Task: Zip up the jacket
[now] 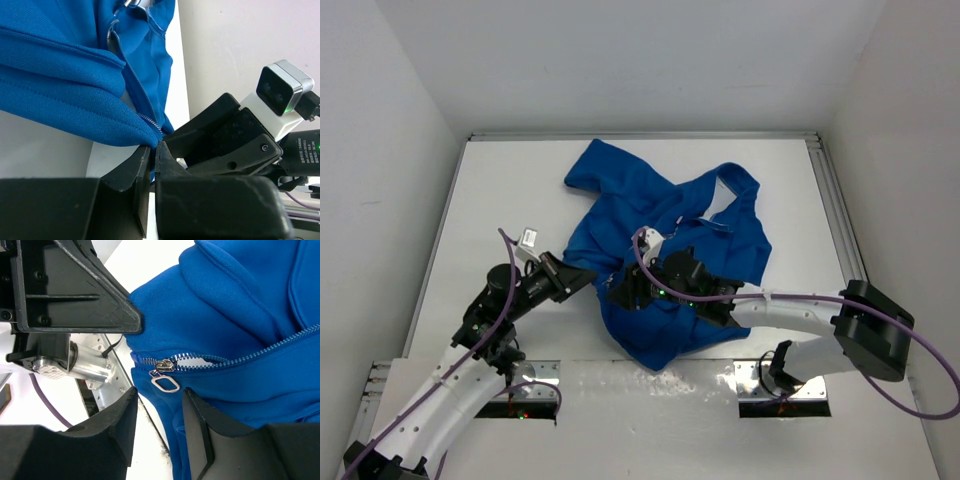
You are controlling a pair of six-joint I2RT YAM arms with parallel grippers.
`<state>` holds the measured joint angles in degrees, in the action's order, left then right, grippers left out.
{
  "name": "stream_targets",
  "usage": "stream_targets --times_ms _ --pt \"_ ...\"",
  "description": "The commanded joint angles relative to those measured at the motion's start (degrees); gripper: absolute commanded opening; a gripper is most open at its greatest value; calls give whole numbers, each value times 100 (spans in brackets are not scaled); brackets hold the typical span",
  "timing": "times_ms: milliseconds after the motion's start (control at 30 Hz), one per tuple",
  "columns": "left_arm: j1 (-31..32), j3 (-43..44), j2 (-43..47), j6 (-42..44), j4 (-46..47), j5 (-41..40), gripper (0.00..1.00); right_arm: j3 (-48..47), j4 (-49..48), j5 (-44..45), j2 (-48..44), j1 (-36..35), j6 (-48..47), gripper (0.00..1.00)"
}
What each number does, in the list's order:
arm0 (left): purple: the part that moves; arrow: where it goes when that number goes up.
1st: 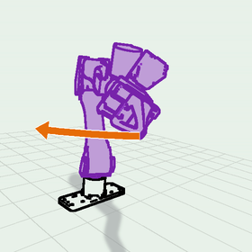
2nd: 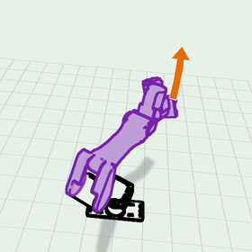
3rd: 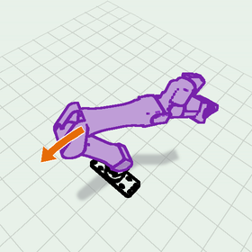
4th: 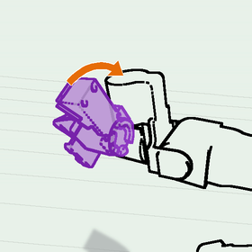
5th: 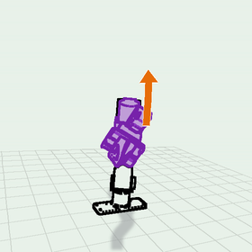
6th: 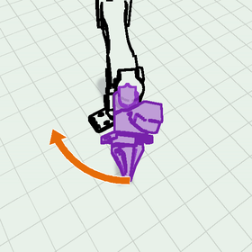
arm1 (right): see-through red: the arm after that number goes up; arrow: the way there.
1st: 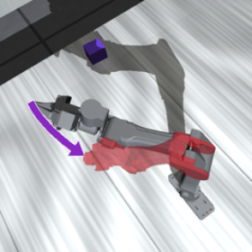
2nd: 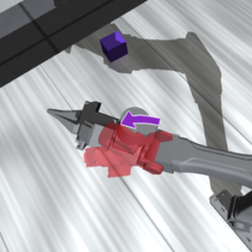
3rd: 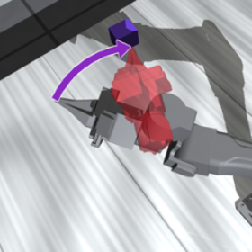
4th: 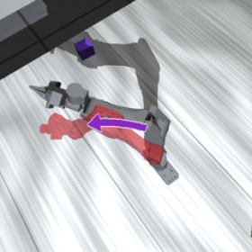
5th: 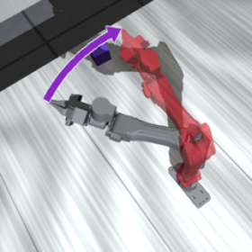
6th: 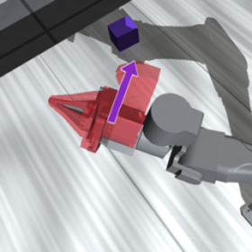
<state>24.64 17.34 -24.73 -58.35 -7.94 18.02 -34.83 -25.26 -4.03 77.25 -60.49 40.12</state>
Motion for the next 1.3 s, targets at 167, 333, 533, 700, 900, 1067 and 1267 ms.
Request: stream_targets --times_ms 167,333,533,700,900,1067,1267 --pt "-30 59 232 34 135 246 0 -270 -120 17 -88 64 -180 42" --pt "-30 15 232 17 249 342 0 -270 -234 -150 -8 64 -154 43" --pt "-30 -38 258 -19 293 386 0 -296 -453 -449 62 72 -39 43" --pt "-30 -64 320 -54 258 413 0 -288 -603 -581 150 64 13 43" --pt "-39 -3 425 -1 117 343 0 -182 -700 -564 106 72 84 41" --pt "-30 85 381 60 83 369 0 -103 -726 -458 97 64 101 42" --pt "-30 85 399 60 30 325 0 -121 -542 -388 27 64 58 38"
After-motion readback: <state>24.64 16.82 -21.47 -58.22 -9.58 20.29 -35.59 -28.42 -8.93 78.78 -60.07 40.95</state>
